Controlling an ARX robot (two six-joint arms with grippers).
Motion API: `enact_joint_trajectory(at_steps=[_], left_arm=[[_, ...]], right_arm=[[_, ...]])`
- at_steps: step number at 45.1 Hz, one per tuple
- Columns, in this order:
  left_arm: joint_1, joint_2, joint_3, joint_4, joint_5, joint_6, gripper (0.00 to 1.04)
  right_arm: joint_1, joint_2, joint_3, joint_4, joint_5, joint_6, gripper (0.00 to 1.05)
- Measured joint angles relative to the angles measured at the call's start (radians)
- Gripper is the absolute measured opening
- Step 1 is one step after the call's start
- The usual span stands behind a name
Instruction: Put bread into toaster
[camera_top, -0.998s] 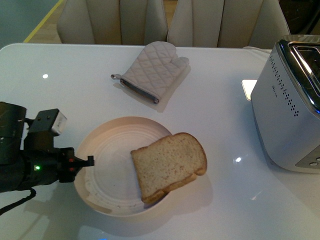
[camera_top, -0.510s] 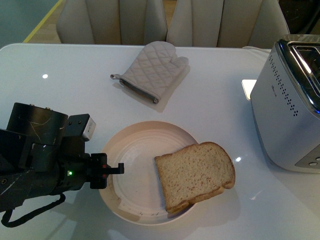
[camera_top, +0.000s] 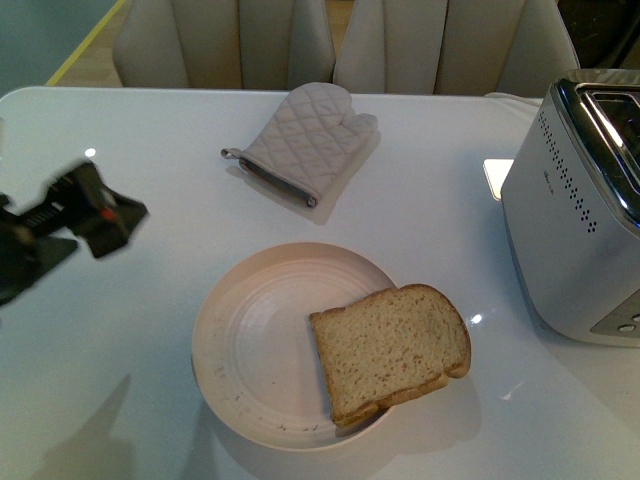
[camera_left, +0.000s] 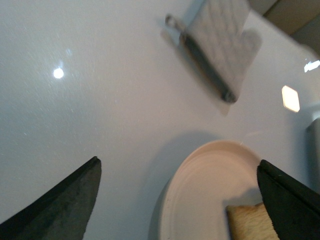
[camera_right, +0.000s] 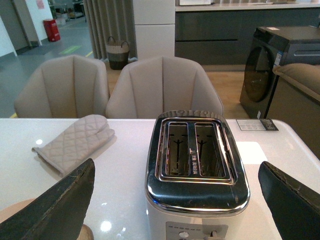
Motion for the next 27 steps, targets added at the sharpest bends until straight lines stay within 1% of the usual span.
enact_joint_trajectory(at_steps=[1,2,5,8,16,17,21,22,23,25,27], left_arm=[[0.016,-0.053,-0.021,-0.006,0.005,-0.005,0.99],[0.022,-0.078,-0.030,-0.011,0.008,-0.010,0.99],[0.054,-0.218,-0.073,-0.044,0.029,-0.031,0.97],[0.086,-0.378,-0.108,-0.089,0.055,-0.056,0.98],[0.152,-0.824,-0.159,-0.256,0.112,-0.136,0.98],[0.156,-0.880,-0.165,-0.282,0.103,-0.132,0.97],[0.093,-1.105,-0.206,-0.406,-0.124,0.025,0.84],[0.087,-1.133,-0.212,-0.425,-0.144,0.051,0.82],[0.076,-1.190,-0.224,-0.465,-0.179,0.118,0.79],[0.062,-1.295,-0.251,-0.536,-0.217,0.206,0.72],[0.060,-1.375,-0.275,-0.568,-0.233,0.294,0.65]], right_arm=[[0.000,0.000,0.000,0.000,0.000,0.000,0.96],[0.000,0.000,0.000,0.000,0.000,0.000,0.96],[0.000,0.000,0.000,0.000,0.000,0.000,0.96],[0.000,0.000,0.000,0.000,0.000,0.000,0.96],[0.000,0.000,0.000,0.000,0.000,0.000,0.96],[0.000,0.000,0.000,0.000,0.000,0.000,0.96],[0.000,0.000,0.000,0.000,0.000,0.000,0.96],[0.000,0.000,0.000,0.000,0.000,0.000,0.96],[0.000,0.000,0.000,0.000,0.000,0.000,0.96],[0.000,0.000,0.000,0.000,0.000,0.000,0.96],[0.000,0.000,0.000,0.000,0.000,0.000,0.96]])
